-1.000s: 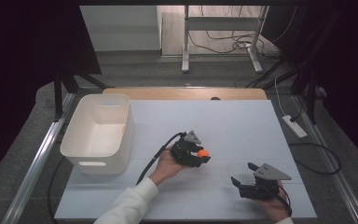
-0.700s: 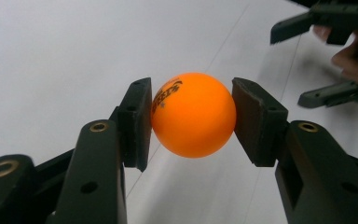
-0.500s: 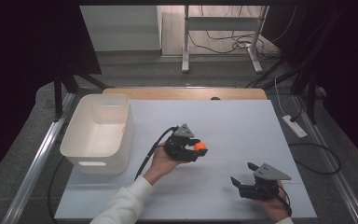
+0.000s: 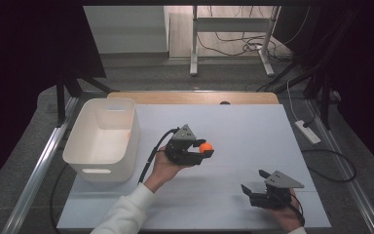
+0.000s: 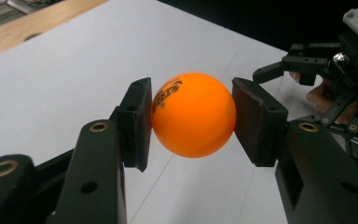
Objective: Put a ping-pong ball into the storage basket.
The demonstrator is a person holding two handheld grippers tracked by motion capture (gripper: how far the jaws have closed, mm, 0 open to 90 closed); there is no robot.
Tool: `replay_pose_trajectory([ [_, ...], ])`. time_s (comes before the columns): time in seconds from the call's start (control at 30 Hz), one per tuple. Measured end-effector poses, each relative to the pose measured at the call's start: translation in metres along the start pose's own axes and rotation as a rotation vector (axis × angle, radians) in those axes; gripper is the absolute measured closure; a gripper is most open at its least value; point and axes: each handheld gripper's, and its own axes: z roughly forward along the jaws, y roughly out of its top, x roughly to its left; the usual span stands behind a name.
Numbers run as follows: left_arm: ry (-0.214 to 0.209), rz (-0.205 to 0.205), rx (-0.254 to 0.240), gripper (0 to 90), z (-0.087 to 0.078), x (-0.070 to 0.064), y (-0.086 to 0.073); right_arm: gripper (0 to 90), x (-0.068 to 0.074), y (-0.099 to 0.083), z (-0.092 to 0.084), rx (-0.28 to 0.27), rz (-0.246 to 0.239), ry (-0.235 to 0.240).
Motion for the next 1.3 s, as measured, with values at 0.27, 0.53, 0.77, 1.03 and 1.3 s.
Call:
replay_pose_trajectory([
  [0.27, 0.008, -0.007, -0.034, 50.4, -0.009, 0.001, 0.003, 14.9, 0.000, 0.000, 0.000, 0.002, 0.000, -0.001],
  [0.53, 0.018, -0.001, -0.047, 50.4, -0.015, 0.002, 0.005, 14.9, 0.000, 0.000, 0.000, 0.001, 0.001, -0.003],
  [0.77, 0.026, -0.003, -0.066, 50.4, -0.022, 0.003, 0.008, 14.9, 0.000, 0.000, 0.000, 0.000, 0.001, -0.003],
  [1.03, 0.038, -0.004, -0.095, 50.4, -0.032, 0.004, 0.012, 14.9, 0.000, 0.000, 0.000, 0.000, 0.002, -0.004],
  [1.3, 0.048, 0.003, -0.093, 50.4, -0.042, 0.005, 0.015, 14.9, 0.000, 0.000, 0.000, -0.001, 0.000, -0.004],
])
